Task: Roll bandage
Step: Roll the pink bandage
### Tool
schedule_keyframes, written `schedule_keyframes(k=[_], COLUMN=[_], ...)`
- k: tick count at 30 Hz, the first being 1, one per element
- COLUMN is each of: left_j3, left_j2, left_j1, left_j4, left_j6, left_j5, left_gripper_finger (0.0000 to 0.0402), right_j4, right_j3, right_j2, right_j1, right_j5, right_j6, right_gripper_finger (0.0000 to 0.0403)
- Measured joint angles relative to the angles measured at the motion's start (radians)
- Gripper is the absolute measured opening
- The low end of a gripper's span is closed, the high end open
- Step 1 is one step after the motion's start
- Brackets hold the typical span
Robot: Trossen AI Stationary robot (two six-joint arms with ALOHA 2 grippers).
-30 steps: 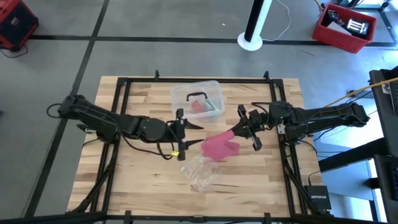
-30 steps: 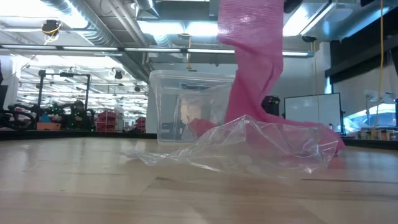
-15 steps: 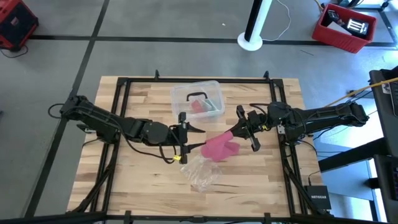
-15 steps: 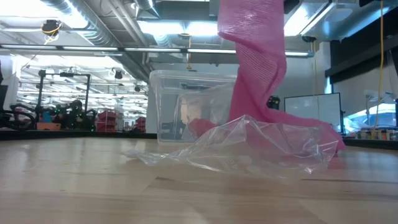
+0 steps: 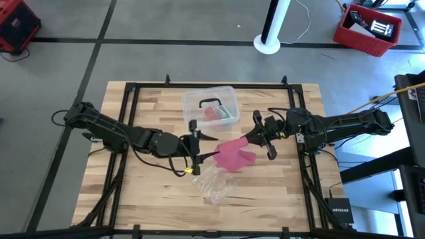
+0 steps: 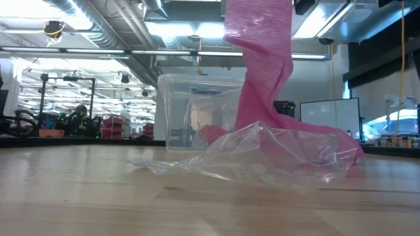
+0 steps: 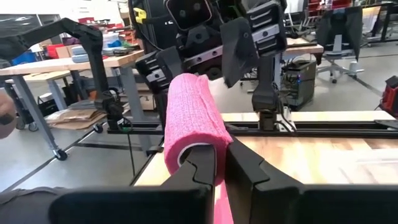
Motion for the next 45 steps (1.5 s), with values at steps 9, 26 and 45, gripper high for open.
schedule_keyframes(k=[9,26,45], left_j3=[0.000,0.001,0.071], left_j2=[-0.001,0.017,-0.077], left_j1=[0.001,0.000,0.002], left_j4=[0.017,0.028,0.067], left_j6=[0.011,0.142,0.307], left_j5=[-0.016,-0.057,-0.095], left_gripper_finger=[0.0192,0.0141,0.0008], right_j4=[-0.010,0.095,-0.763], right_j3=[0.000,0.001,0.261], right_j2=[0.002,0.093,-0.110], right_j1=[0.001,0.001,0.001], right_j5=[-0.009,0.010,0.271], right_j6=[0.004,0.055,-0.132], right_gripper_finger=[0.0021,0.0024,0.0142])
